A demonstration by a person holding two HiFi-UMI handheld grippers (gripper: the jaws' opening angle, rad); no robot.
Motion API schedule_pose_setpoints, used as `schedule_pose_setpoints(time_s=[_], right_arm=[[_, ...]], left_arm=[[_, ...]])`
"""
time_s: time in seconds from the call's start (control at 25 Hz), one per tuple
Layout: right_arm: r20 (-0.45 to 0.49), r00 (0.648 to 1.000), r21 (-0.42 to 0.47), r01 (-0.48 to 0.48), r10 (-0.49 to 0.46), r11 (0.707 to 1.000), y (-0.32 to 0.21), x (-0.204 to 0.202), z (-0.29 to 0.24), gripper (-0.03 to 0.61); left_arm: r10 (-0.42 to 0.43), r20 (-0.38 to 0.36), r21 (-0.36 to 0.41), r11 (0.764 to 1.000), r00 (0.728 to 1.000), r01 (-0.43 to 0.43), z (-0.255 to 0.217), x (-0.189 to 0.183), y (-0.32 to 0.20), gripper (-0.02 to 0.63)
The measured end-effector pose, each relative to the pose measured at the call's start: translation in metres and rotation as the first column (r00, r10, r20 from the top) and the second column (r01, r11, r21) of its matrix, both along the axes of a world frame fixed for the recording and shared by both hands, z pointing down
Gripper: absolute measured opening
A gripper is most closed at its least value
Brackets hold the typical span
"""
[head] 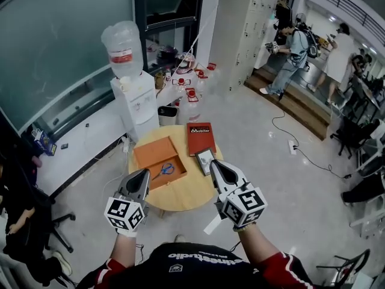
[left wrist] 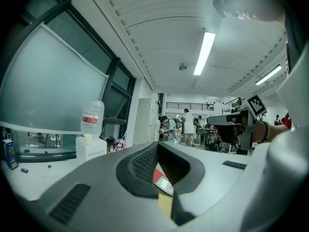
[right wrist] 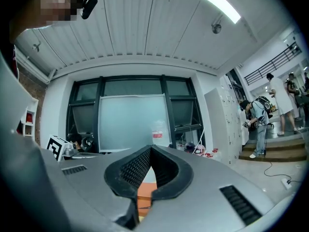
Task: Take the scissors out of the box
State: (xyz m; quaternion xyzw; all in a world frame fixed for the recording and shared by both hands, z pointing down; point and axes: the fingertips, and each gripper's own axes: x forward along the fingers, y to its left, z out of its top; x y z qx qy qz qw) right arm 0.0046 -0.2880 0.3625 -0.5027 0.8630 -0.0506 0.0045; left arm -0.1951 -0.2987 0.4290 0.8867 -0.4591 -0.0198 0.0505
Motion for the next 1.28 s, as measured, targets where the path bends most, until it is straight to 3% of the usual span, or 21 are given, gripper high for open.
schedule_pose_setpoints(time_s=[0.48, 1.28], right_arm=[[-0.062, 0.998, -0.002, -0.022, 0.022, 1.0, -0.013, -0.021, 0.006, 0.026], [-0.026, 0.999, 0.006, 0.021, -0.021, 1.0, -0.059, -0.026, 0.019, 0.027]], left_arm=[[0.042, -0.018, -0.01, 0.999, 0.999, -0.042, 0.022, -0.008, -0.024, 0.015], [0.034, 0.023, 0.004, 0.999, 0.999, -0.034, 0.025, -0.007, -0.069, 0.017]])
